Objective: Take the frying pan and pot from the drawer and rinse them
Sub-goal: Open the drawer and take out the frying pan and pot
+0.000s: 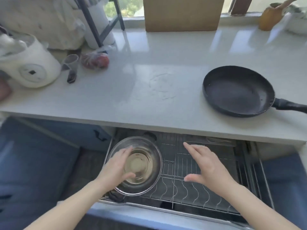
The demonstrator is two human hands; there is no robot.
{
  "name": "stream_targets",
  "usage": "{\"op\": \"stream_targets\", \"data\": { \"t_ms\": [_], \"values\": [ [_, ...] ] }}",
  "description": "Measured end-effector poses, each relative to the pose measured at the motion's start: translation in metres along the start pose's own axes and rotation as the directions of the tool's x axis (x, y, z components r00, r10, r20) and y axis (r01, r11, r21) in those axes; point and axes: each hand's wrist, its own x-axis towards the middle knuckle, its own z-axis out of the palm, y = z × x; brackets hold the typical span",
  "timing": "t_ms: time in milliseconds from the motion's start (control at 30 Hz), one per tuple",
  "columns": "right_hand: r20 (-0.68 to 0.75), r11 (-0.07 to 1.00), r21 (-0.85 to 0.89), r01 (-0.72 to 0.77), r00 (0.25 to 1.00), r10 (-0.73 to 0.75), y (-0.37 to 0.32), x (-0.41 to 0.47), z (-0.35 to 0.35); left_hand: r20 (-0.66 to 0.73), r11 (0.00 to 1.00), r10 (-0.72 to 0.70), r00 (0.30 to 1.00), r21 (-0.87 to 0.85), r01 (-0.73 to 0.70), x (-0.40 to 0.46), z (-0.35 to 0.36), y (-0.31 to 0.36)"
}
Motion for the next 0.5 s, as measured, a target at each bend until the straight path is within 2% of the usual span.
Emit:
{"op": "stream_targets", "data": {
  "t_ms": [100, 200, 367, 500],
  "values": [
    [0.136, 0.998, -0.001, -0.055, 0.989, 0.055, -0.002, 0.013, 0.037, -0.010, 0.985, -0.165, 0.986, 0.055, 0.166, -0.007, 0.012, -0.041],
    [0.240, 0.992, -0.029, -0.121, 0.963, 0.124, 0.000, 0.030, 0.071, -0.025, 0.961, -0.271, 0.962, 0.055, 0.272, 0.004, 0.022, -0.066],
    [0.391, 0.983, -0.069, -0.167, 0.903, 0.181, 0.004, 0.055, 0.118, -0.023, 0.960, -0.278, 0.960, 0.022, 0.279, 0.041, 0.041, -0.083],
    [0.463, 0.971, -0.029, -0.236, 0.858, 0.223, 0.008, 0.073, 0.148, -0.013, 0.964, -0.268, 0.963, -0.007, 0.268, 0.074, 0.056, -0.088]
  ]
}}
